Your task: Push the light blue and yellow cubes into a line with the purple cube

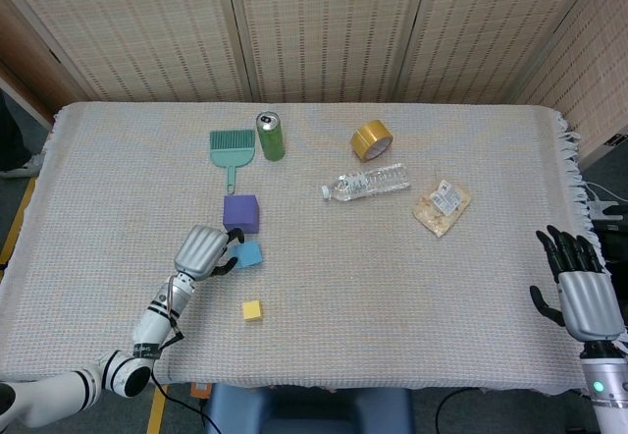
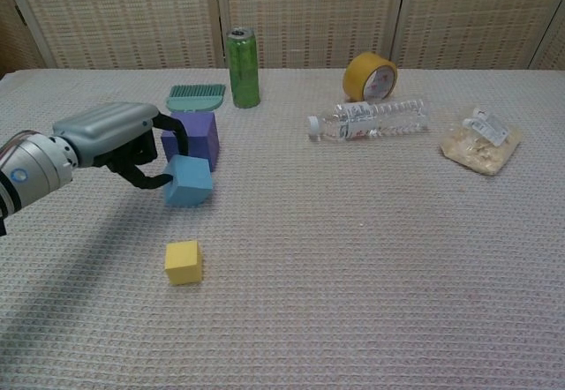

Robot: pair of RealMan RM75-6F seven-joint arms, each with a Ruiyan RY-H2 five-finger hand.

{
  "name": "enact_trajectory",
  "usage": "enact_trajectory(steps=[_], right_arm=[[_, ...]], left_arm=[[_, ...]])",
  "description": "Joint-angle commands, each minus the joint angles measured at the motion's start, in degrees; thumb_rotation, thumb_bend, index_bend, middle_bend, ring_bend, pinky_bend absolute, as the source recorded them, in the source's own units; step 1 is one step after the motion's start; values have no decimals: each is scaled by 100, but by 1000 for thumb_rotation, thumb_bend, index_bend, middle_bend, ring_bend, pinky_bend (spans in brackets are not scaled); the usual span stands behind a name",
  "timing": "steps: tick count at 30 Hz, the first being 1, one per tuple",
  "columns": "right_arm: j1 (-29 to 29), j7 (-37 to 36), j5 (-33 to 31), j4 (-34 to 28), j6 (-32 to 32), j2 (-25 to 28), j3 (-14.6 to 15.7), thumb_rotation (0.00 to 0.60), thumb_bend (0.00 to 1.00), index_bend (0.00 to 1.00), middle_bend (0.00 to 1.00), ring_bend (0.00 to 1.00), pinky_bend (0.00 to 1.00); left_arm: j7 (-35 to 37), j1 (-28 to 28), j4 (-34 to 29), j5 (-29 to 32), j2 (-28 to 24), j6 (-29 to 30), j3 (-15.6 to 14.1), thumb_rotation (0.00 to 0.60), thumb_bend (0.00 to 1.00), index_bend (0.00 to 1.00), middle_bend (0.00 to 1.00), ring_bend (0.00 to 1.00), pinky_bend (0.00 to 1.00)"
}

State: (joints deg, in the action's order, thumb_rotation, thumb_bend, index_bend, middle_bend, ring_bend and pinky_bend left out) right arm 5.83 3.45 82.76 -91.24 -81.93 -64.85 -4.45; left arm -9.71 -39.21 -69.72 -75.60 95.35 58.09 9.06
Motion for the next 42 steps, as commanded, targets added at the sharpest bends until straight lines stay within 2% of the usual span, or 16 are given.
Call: enact_trajectory(steps=[1,7,15,22,29,33,36,42], right_arm=[[-6,5,-7,-9,-8,4,-3,600,135,0,0,0,0],[6,39,-31,-23,38,0,4,600,136,0,0,0,0],[-5,50,-13,-55,28,18,20,600,136,0,0,0,0],[-4,38,10,-61,40,32,38,600,135,0,0,0,0],[-8,28,61,-84,28,39,62,600,135,0,0,0,0],[-9,27,88,-90,26,41,76,600,136,0,0,0,0],[-1,21,101,-95,56,44,93,600,135,0,0,0,0],[-5,30,146,-112,45,47,117,600,136,0,0,0,0]], left_arm=[[66,-10,93,-7,10,-25,-11,600,348,403,1000,1000,1000],[113,47,99,-79,-19,104,-56,600,349,337,1000,1000,1000],[42,88,-94,-198,-105,267,-98,600,348,333,1000,1000,1000],[-184,289,-567,-323,-418,591,-211,600,347,339,1000,1000,1000],[-239,617,-1026,-372,-618,727,-550,600,368,337,1000,1000,1000],[-386,723,-1445,-291,-831,476,-819,600,392,219,1000,1000,1000],[-519,797,-1690,-442,-893,539,-961,600,392,202,1000,1000,1000],[-689,860,-1740,-525,-865,555,-1040,600,400,201,1000,1000,1000]])
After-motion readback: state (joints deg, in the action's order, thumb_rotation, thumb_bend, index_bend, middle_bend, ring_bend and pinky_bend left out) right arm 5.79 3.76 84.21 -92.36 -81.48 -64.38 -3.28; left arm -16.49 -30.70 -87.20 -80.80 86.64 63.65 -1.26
